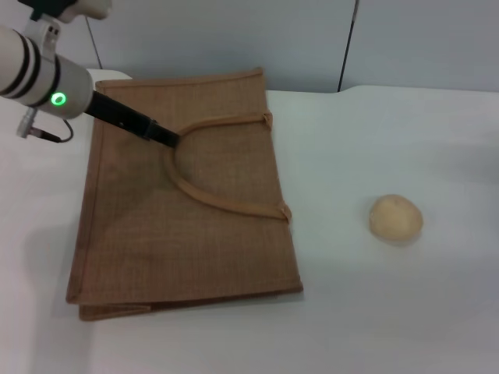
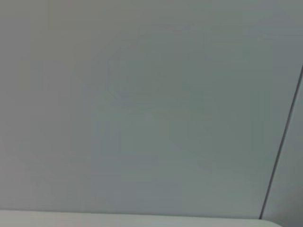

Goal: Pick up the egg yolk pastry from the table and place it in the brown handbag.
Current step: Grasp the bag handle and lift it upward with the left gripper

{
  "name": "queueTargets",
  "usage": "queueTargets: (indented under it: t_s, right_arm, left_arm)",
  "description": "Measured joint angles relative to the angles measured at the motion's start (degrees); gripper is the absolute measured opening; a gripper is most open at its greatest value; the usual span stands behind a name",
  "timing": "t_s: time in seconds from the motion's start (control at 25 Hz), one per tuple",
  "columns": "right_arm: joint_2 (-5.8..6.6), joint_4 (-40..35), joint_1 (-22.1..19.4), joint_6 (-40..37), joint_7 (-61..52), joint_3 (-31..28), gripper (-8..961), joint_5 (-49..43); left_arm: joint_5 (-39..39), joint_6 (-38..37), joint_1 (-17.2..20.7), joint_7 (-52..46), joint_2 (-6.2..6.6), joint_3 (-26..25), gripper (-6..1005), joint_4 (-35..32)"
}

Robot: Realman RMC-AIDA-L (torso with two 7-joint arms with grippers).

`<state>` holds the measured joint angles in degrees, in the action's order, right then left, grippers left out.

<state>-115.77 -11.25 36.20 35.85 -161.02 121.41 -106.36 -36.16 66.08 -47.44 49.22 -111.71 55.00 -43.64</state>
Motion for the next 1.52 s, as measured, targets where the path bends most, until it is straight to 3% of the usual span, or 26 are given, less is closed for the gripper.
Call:
queueTargets:
  t_s: [0.32,1.52]
  right_arm:
    - [-0.03,0.0,0.09,-0.18,0.0,0.0,884,0.03]
    - [-0.16,-0.01,0.24,-0.17,0.0,0.23,882,-0.25]
  left_arm:
    - [0.75,-2.23,-0.23,0.03,-1.69,0.13,673,2.99]
    - [1.32,-9.45,-0.69,-1.05,-1.84,-0.34,597,9.67]
